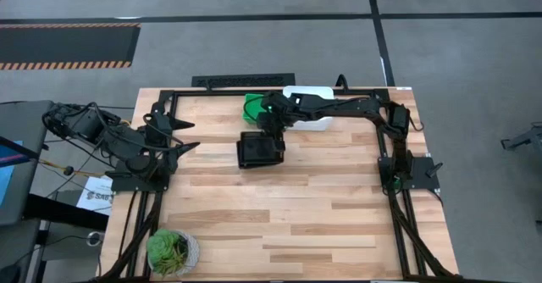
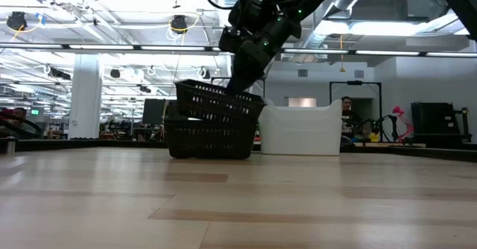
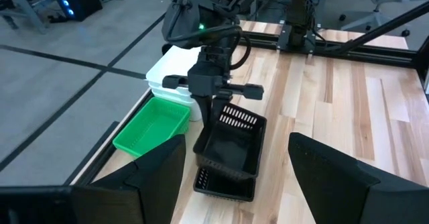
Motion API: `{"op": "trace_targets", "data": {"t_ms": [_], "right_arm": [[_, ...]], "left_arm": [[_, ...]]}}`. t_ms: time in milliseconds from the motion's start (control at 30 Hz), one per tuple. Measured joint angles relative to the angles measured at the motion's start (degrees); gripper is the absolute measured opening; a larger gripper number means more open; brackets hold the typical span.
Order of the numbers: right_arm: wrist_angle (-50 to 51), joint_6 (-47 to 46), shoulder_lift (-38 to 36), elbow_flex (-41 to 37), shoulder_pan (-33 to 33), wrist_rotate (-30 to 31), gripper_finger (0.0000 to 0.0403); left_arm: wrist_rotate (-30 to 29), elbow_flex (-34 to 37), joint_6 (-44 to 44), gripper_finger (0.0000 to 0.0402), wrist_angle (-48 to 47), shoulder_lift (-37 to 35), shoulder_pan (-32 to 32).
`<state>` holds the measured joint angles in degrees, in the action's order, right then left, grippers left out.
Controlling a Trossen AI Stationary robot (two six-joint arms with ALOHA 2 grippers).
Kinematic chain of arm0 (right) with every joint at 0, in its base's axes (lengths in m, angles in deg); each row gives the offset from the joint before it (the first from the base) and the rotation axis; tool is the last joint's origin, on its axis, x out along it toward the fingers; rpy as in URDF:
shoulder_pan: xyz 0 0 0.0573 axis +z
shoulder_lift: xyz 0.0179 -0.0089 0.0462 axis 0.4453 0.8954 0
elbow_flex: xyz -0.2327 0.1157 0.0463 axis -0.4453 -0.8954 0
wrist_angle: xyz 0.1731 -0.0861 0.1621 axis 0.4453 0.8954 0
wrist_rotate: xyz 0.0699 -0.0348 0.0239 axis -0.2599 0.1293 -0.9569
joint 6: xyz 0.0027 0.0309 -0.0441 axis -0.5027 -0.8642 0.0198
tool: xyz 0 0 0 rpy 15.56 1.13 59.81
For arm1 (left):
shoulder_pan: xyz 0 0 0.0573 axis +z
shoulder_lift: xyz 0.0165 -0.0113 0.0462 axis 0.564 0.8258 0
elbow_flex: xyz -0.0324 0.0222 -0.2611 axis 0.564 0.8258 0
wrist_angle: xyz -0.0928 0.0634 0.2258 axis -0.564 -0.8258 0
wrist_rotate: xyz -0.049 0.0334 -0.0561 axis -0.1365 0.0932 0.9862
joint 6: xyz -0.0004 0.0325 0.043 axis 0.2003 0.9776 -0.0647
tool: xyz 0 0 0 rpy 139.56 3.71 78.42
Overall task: Stack baskets by color
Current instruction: Stack the bottom black bin on the black bin
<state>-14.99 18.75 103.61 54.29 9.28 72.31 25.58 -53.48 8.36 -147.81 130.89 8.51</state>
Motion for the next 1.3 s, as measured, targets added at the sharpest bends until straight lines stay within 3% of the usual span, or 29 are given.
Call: {"op": "trace_targets", "data": {"t_ms": [267,733,1300], "right_arm": [[2.5,1.3,0.0,0.0,0.3,0.0,0.0013],[13.0,-0.7,3.1,0.0,0.3,0.7,0.0035],[14.3,-7.8,3.0,0.6,-1.0,2.6,0.0083]], "left_arm": [[0.0,0.0,-0.1,0.0256,0.0,0.0,0.0],[0.0,0.0,-0.1,0.0256,-0.1,0.0,0.0],[0.0,0.0,-0.1,0.0256,-0.6,0.0,0.0]]}}
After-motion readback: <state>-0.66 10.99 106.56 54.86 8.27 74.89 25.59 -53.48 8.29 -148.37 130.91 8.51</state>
